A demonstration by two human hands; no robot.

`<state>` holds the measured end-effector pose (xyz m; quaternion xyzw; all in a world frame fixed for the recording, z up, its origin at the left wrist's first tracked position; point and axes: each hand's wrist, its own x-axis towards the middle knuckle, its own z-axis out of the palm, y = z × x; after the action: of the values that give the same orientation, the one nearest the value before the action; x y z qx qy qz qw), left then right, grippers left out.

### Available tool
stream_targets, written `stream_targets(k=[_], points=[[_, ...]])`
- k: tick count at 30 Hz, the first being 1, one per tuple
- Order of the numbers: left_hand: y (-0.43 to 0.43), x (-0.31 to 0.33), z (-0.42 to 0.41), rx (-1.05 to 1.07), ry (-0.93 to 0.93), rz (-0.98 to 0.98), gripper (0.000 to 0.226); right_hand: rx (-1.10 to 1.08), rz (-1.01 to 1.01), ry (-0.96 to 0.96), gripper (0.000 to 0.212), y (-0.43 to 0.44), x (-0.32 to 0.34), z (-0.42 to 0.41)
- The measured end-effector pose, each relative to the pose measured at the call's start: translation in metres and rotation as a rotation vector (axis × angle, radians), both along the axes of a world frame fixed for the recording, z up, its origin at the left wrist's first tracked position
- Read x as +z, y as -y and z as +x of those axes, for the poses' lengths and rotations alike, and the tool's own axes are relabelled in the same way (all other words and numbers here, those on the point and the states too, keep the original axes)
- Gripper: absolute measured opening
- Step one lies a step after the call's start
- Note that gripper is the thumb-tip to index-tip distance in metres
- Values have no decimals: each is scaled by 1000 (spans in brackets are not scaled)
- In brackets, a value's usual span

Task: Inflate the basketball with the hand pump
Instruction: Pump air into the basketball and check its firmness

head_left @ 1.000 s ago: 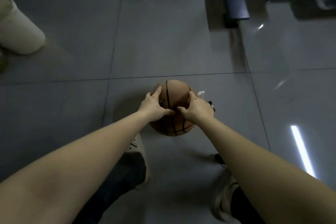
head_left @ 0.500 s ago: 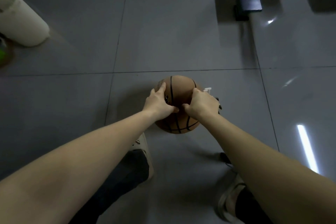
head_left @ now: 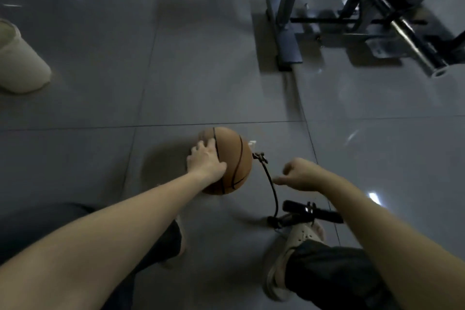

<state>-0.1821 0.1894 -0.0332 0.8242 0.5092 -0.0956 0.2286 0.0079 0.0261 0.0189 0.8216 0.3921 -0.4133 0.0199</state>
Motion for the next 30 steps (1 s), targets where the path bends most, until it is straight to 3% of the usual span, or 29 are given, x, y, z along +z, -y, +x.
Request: stream_targets(k=[2, 4, 5, 6, 8, 11, 13, 16, 19, 23, 30], points=[[35, 27, 7, -152, 116, -234, 66, -114, -41, -178, 35, 50, 29, 12], [75, 49, 14, -289, 157, -627, 67, -249, -38, -384, 31, 88, 45, 17], [95, 58, 18, -363, 145, -723, 68, -282, -35, -421, 34, 103, 46, 17], [112, 66, 24, -450, 117, -713, 70, -297, -30, -408, 39, 115, 46, 15], [137, 70, 36, -599, 48, -511, 68, -225, -61, -270, 55, 124, 36, 3], [159, 80, 56, -731, -29, -264, 36, -129, -51, -109, 56, 125, 29, -17], [161, 102, 71, -789, -70, -239, 20, -121, 11, -89, 41, 120, 51, -21], [155, 156, 92, -822, -100, -394, 24, -102, 65, -126, 26, 116, 107, -11], [153, 190, 110, -889, -129, -334, 21, -77, 101, -95, 19, 111, 140, -8], [163, 148, 117, -928, -275, -197, 13, 5, 9, 17, 23, 101, 95, -21], [159, 47, 112, -945, -198, -143, 15, 45, -20, 21, 20, 95, -18, -11]])
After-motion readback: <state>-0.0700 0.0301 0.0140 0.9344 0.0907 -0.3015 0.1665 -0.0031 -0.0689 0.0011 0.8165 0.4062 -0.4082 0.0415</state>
